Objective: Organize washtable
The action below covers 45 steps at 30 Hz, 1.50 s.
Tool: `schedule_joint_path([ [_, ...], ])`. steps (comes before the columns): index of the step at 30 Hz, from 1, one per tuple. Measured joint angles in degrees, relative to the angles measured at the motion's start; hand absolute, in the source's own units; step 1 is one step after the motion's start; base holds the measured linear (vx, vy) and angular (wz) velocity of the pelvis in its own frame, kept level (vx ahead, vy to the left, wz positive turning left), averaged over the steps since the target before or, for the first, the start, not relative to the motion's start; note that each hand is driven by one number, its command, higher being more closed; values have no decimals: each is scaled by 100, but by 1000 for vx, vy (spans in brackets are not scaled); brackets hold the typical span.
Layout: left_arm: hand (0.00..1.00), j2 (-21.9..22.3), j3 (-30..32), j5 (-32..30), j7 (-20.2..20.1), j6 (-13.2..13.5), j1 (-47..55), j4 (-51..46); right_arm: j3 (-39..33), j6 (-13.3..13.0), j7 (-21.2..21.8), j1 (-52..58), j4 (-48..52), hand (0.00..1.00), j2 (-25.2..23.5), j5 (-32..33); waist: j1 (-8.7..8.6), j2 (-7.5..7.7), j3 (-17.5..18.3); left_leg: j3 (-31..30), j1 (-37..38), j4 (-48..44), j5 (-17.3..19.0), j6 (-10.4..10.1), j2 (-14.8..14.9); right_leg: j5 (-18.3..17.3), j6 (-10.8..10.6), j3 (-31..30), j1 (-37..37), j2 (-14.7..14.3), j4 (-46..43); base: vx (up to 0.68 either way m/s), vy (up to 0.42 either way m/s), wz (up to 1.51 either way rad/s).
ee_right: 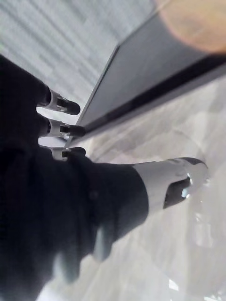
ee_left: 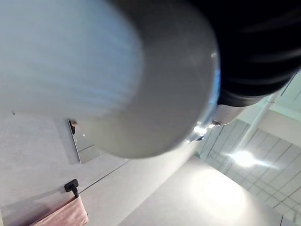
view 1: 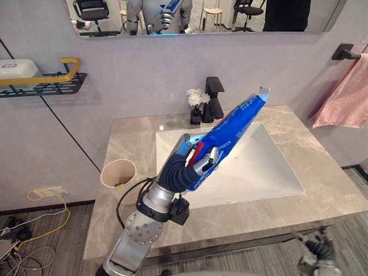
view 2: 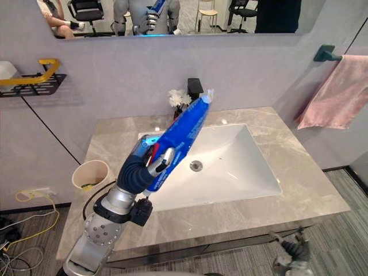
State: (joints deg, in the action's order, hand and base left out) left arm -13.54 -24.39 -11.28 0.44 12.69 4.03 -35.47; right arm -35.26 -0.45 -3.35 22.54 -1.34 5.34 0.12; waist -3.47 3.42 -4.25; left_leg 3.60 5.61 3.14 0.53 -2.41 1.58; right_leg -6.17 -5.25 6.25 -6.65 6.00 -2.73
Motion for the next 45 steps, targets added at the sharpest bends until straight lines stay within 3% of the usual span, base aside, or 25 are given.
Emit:
schedule_joint_path([
  [6,100,-4,34,-14,-177,-1,86,-1,-475,-72,388,211,2070,0,268,-180,-81,145,83,26,-35,-5,1,16,10,2,-7,-19,7,9,3,5,-2,-2],
  [10,100,-14,79,-32,-177,-1,240,-65,-391,-342,484,-62,2923,0,521,-250,-34,202,97,22,-26,29,7,23,-4,1,-9,-11,8,13,-4,-10,-4,2],
  [14,100,-32,152,-40,-166,2,275,-124,187,-751,481,-483,3114,0,897,53,-13,116,160,1,-21,73,-1,30,-36,9,-24,3,11,30,-4,-1,0,1],
  [18,100,-150,109,-30,-166,3,285,-171,1344,-1084,726,-827,3225,0,1256,683,107,10,227,-120,-69,79,-38,63,-65,6,-29,130,6,52,-2,0,-10,14],
  [24,100,-371,-31,125,-149,22,283,-311,2448,-1174,1151,-1579,3212,0,1459,1963,179,-6,236,-411,-163,82,-165,88,-109,7,-30,436,-10,102,-7,-1,-13,28],
  [28,100,-367,-32,171,-131,22,283,-319,2856,-1178,1371,-1627,3211,0,1485,2687,279,-9,238,-534,-202,92,-191,124,-174,6,-30,514,-17,140,-8,-34,-3,14],
  [34,100,-366,-40,171,21,36,279,-323,3442,-1136,1712,-1791,3210,0,1507,3641,273,-24,234,-676,-215,223,-321,166,-257,1,-48,677,-15,218,-20,-51,4,14],
  [45,100,-347,34,169,315,55,279,-344,4586,-759,2239,-1944,3204,0,1552,5344,286,-26,233,-797,-273,235,-403,167,-269,2,-49,793,-5,214,-13,-26,-10,6],
])
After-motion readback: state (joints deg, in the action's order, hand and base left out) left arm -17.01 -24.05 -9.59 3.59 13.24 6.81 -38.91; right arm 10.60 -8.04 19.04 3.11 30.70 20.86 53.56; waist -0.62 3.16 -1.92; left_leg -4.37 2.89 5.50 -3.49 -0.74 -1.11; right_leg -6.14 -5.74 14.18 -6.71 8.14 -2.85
